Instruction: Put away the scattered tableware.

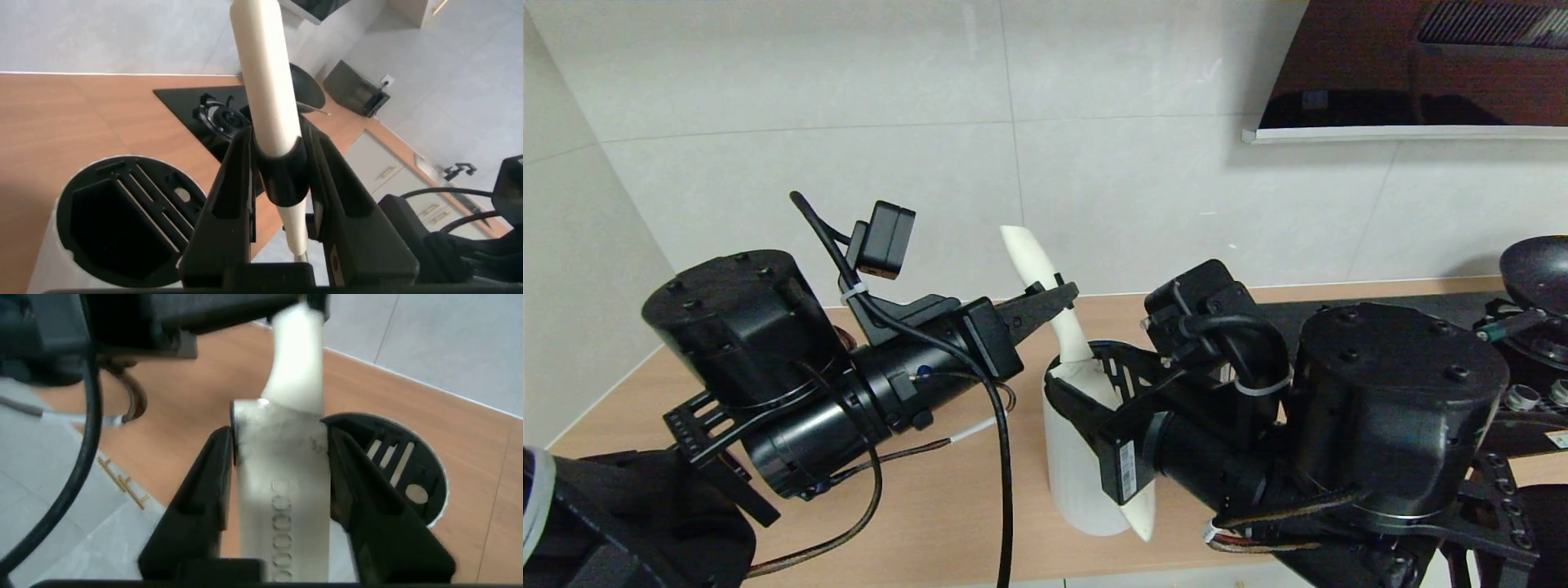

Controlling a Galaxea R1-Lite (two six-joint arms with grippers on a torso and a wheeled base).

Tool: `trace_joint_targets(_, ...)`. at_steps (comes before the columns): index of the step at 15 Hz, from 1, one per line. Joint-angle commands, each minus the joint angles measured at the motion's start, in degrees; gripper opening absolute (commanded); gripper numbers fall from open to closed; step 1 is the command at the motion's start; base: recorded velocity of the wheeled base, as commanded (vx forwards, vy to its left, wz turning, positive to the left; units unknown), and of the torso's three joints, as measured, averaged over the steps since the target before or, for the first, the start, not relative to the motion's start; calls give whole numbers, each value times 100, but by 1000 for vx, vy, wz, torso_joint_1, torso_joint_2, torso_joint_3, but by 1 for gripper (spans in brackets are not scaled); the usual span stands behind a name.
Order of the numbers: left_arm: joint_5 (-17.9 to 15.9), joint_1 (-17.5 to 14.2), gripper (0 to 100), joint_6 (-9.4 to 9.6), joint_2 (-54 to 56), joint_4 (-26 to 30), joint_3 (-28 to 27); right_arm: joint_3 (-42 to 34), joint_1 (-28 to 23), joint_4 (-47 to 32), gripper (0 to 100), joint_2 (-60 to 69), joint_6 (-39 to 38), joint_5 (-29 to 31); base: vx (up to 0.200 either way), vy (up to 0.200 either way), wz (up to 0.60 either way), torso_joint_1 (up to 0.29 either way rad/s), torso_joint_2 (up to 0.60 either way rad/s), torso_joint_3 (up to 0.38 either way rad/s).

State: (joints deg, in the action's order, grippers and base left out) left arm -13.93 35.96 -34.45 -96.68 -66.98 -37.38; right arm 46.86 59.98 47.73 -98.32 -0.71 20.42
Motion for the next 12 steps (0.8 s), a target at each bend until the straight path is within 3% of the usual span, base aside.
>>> trace_joint_targets(1, -4, 16, 0, 0, 62, -26, -7, -1, 5, 9, 100, 6, 0, -12, 0, 0, 0, 0, 0, 0)
trace_joint_targets(6, -4, 78, 0, 35, 255, -307, -7, -28, -83, 202, 100, 366, 27, 111, 0, 0, 0, 0, 0, 0)
trace_joint_targets(8, -4, 25, 0, 272, 510, -307, -121, -19, -531, 158, 100, 911, 53, 94, 0, 0, 0, 0, 0, 0)
trace_joint_targets(11, -48, -160, 0, 589, 501, -351, -859, 16, -1181, -106, 100, 1368, 62, 67, 0, 0, 0, 0, 0, 0)
trace_joint_targets(12, -145, -265, 0, 861, 457, -483, -1070, 16, -1304, -185, 100, 1438, 62, 41, 0, 0, 0, 0, 0, 0)
